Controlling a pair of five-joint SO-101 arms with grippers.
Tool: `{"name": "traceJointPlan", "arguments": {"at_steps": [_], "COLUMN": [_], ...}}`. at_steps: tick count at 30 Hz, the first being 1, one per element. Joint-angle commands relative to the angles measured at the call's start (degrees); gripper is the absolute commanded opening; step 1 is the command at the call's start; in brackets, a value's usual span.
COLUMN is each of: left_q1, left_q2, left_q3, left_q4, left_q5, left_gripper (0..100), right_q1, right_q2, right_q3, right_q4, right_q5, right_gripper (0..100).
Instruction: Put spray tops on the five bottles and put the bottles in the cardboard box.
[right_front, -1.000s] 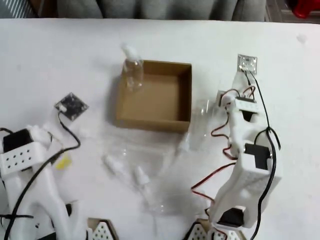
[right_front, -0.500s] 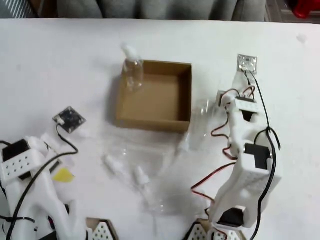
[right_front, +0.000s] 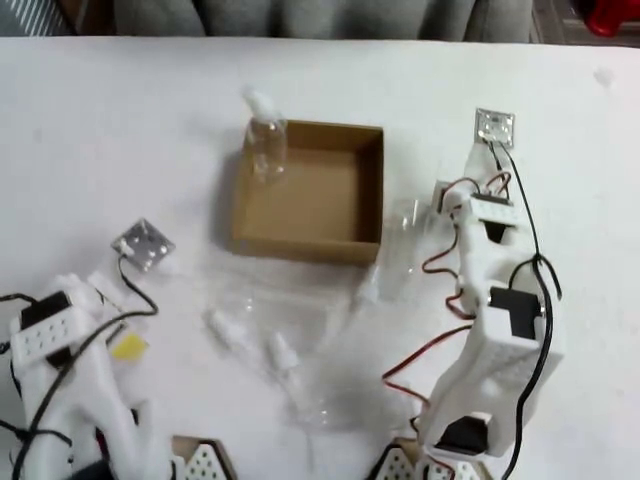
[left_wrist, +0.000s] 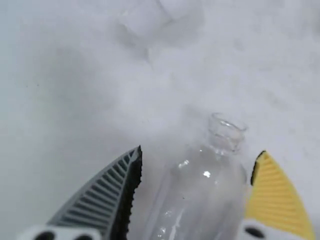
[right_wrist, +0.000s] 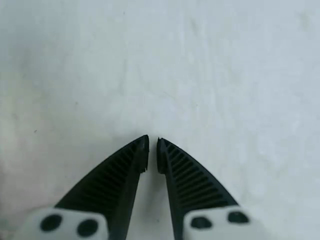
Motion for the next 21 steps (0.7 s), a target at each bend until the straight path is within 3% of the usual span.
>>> {"name": "traceJointPlan", "arguments": {"at_steps": [1,7,15,18,21], "left_q1": [-2.07,-2.95,-0.92,-0.84,-0.75], "left_q2": [8.22,17.98,15.87,13.76,10.51], "left_q3": [-4.40,-9.49,-9.85,-9.85,-11.60], "left_q4": [-4.22,-4.40,-4.31,-3.16,3.08], "left_q5": [-0.62,-0.62,-0.70,-0.62,-0.62], "left_gripper": [34,31,3,2,2], "right_q1": [-1.10,-1.10,-1.10,-1.10,-1.10], "right_q2": [-0.13,-0.13,-0.04,-0.04,-0.04], "right_q3": [-2.20,-2.20,-2.20,-2.20,-2.20], "right_q4": [-0.66,-0.75,-1.01,-1.01,-0.92], "right_q5": [0.88,0.88,0.88,0.88,0.88], "right_gripper": [1.5,1.5,1.5,1.5,1.5]}}
